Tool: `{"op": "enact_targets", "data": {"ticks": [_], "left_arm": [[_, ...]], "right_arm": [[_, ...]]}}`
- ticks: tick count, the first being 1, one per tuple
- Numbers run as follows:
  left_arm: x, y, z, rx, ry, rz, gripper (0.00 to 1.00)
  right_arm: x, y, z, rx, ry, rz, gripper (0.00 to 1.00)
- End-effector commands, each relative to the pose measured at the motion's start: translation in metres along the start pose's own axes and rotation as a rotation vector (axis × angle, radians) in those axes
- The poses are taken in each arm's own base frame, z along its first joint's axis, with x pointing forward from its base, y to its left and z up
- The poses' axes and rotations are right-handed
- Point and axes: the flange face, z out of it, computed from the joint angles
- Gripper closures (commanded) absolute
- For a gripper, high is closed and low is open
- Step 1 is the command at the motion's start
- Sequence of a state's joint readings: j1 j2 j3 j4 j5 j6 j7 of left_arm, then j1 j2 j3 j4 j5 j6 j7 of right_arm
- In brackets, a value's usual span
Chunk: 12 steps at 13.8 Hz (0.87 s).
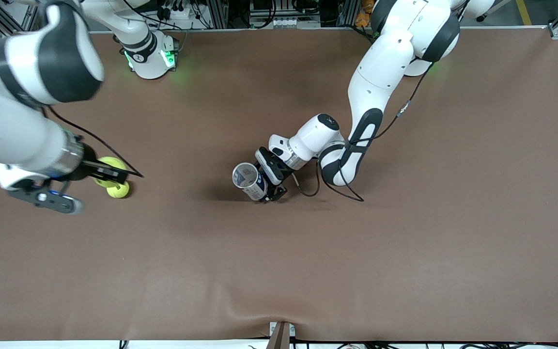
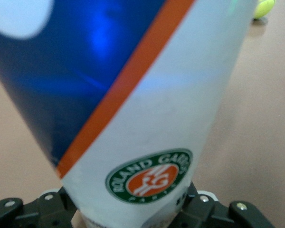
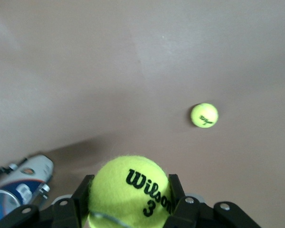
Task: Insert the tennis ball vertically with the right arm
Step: 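Bring the ball over the can opening with the right gripper and release it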
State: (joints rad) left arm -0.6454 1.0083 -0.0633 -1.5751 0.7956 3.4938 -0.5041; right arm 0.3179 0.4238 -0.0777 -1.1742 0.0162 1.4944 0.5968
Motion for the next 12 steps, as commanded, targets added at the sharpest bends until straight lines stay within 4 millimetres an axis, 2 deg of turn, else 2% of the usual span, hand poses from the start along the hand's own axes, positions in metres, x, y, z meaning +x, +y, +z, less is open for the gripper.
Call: {"op": "enact_targets", "data": {"ticks": [1,6,10,12], "left_arm": [[0.001,-0.001,-0.001,-0.013,0.022,0.012,0.17],[0.0,-0.001,0.0,-0.014,0.02,0.013,0.17],[0.0,-0.001,-0.001,-0.014,0.021,0.014,0.17],[0.0,-0.002,-0.001,-0.013,0.02,0.012,0.17]], "right_arm": [[-0.01,-0.033,0.007,0.02,0.033,0.104,1.0],[-0.028,-0.092,0.034,0.047,0.07,0.189,1.0],[-0.065,-0.145,0.054,0.061,0.058,0.207,1.0],[-0.079,-0.169,0.072,0.062,0.049,0.216,1.0]]}}
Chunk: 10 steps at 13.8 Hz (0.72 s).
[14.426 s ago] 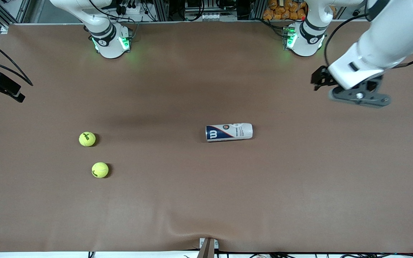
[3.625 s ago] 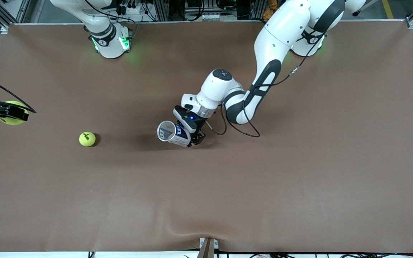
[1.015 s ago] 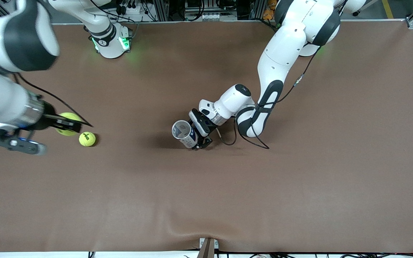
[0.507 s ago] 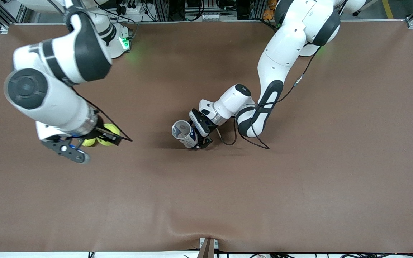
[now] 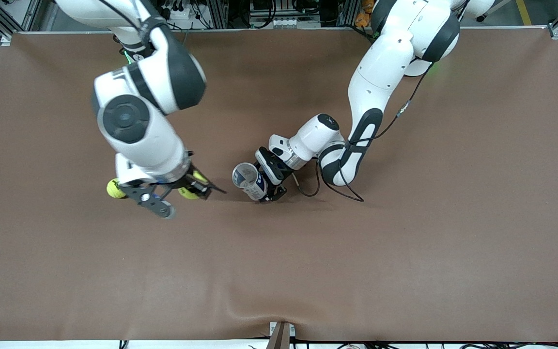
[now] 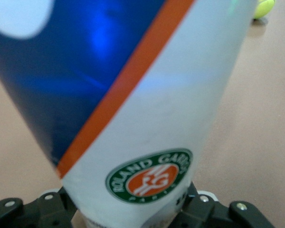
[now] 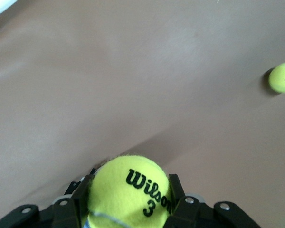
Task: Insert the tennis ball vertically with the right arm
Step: 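Bring the ball over the can opening with the right gripper and release it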
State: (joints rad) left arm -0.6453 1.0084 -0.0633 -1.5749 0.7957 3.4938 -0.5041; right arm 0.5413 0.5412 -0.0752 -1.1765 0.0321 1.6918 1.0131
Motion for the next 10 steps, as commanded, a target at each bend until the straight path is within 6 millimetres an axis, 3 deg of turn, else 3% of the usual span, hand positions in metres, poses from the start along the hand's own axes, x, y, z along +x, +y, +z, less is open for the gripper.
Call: {"op": "enact_targets", "data": {"ticks": [1,3,6,10], "left_arm": [[-0.001,-0.001,-0.001,-0.015,0.02,0.013,0.17],[-0.001,-0.002,-0.001,-0.014,0.019,0.014,0.17],[-0.001,-0.002,-0.001,-0.015,0.019,0.017,0.17],[-0.002,-0.002,-0.001,-0.016,0.017,0.018,0.17]], "right_arm": [[-0.024,-0.024,0.021,0.007,-0.017,0.035,1.0],[-0.038,-0.034,0.026,0.013,-0.037,0.042,1.0],[-0.056,-0.047,0.053,-0.011,-0.075,0.023,1.0],[-0.071,-0.057,0.074,-0.025,-0.12,0.01,1.0]]}}
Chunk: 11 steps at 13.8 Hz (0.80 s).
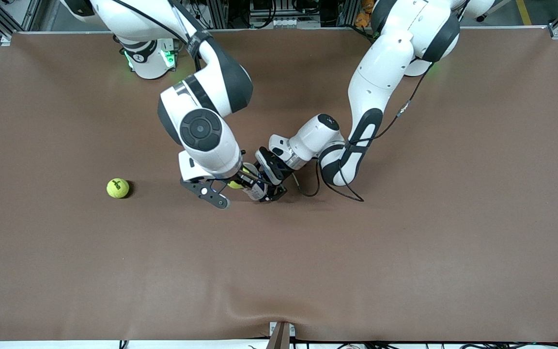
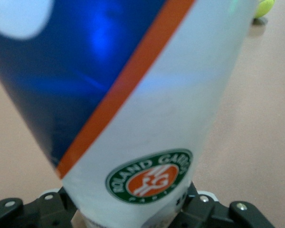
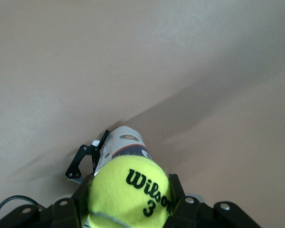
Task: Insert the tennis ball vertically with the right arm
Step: 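Bring the ball over the can opening with the right gripper and release it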
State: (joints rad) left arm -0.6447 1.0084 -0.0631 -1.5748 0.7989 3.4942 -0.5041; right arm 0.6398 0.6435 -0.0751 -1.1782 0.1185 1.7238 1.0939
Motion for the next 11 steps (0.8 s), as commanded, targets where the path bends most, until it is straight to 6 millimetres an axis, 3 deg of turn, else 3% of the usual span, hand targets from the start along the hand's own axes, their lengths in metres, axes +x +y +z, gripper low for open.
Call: {"op": "enact_targets", "data": {"ticks": [1,4,5,6,7,11], "left_arm": [[-0.003,-0.001,-0.001,-0.016,0.016,0.014,0.17],[-0.003,-0.006,-0.002,-0.009,0.017,0.011,0.17],[-0.003,-0.006,-0.002,-0.011,0.017,0.011,0.17],[0.001,-0.008,-0.004,-0.008,0.022,0.014,0.17],[0.001,-0.012,-0.006,-0.004,0.024,0.018,0.17],[-0.002,-0.014,-0.006,-0.01,0.022,0.038,0.17]], "right_arm": [[-0.008,-0.005,0.007,0.005,-0.03,0.011,1.0],[-0.008,-0.005,0.013,-0.004,-0.036,0.005,1.0],[-0.009,-0.005,0.014,-0.006,-0.037,0.004,0.78],[-0.01,-0.006,0.015,-0.008,-0.035,0.004,0.29],[-0.012,-0.007,0.016,-0.01,-0.036,0.013,0.0],[-0.012,-0.007,0.015,-0.008,-0.034,0.013,0.0]]}}
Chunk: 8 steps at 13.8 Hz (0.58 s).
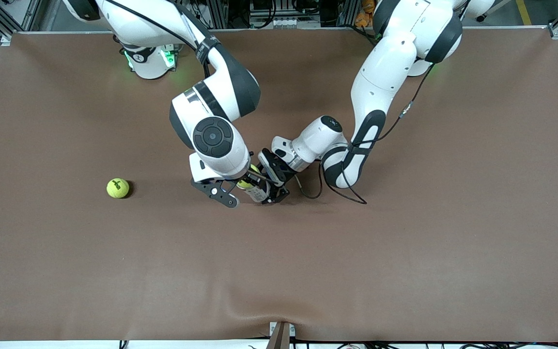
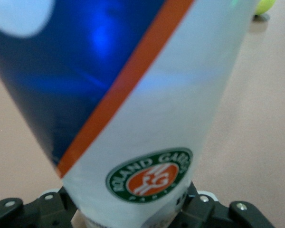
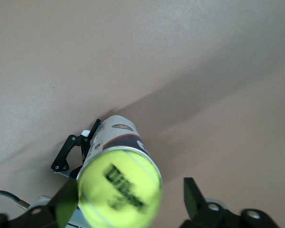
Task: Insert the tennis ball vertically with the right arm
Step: 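Bring the ball over the can opening with the right gripper and release it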
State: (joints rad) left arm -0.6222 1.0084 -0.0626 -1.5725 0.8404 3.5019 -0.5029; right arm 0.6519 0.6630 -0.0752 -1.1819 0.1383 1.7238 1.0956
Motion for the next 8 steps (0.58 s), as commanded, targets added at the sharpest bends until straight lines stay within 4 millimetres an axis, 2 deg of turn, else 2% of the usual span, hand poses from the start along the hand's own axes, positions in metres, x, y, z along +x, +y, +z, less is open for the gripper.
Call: {"op": "enact_targets", "data": {"ticks": [1,3,6,8], "left_arm": [[0.001,-0.003,-0.002,-0.011,0.02,0.011,0.17],[0.001,-0.002,-0.002,-0.012,0.02,0.012,0.17],[0.001,-0.002,-0.002,-0.012,0.02,0.012,0.17],[0.0,-0.002,-0.002,-0.012,0.018,0.011,0.17]], "right_arm": [[-0.004,-0.001,-0.002,0.006,-0.009,0.018,0.0],[-0.001,0.001,-0.004,0.007,-0.008,0.01,0.0],[0.017,0.015,-0.02,0.02,-0.012,0.016,0.0],[0.032,0.037,-0.041,0.0,-0.043,-0.01,0.0]]}}
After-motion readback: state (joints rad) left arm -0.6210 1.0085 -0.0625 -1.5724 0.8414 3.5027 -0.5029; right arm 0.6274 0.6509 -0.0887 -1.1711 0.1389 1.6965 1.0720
